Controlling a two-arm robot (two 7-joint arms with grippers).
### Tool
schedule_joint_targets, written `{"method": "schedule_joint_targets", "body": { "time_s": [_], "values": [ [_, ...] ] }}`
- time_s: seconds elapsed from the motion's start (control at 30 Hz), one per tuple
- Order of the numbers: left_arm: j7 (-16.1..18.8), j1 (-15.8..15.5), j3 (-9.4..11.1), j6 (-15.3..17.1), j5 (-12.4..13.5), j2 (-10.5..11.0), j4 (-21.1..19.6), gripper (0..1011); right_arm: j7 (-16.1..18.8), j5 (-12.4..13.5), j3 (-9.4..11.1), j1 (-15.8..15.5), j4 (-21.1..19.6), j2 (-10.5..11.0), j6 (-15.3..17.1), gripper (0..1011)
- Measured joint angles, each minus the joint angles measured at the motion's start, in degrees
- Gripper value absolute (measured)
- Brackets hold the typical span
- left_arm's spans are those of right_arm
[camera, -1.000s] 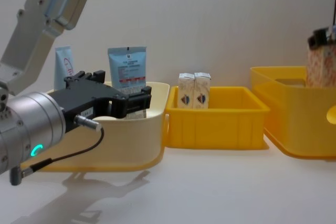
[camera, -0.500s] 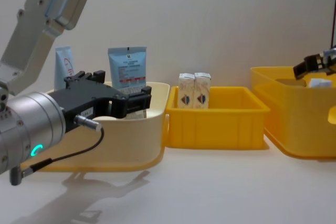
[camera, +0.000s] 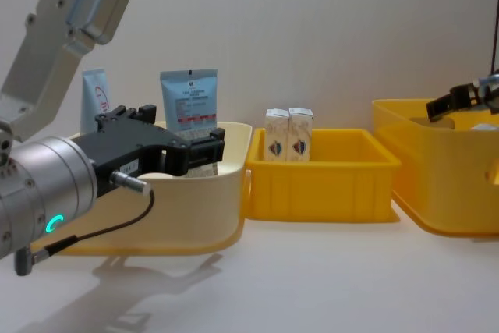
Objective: Bimanual collaborative sorting of washing and personal care products
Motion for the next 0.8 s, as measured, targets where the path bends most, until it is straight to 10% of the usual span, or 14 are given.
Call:
{"method": "schedule_joint_targets", "body": {
  "time_s": [0.8],
  "values": [
    [-0.5, -0.2, -0.2, 0.0, -0.1, 0.1, 0.3, 1002, -0.3, -1.4, 1.7, -6.4, -12.4, 1.5, -11.0, 1001]
  ]
}}
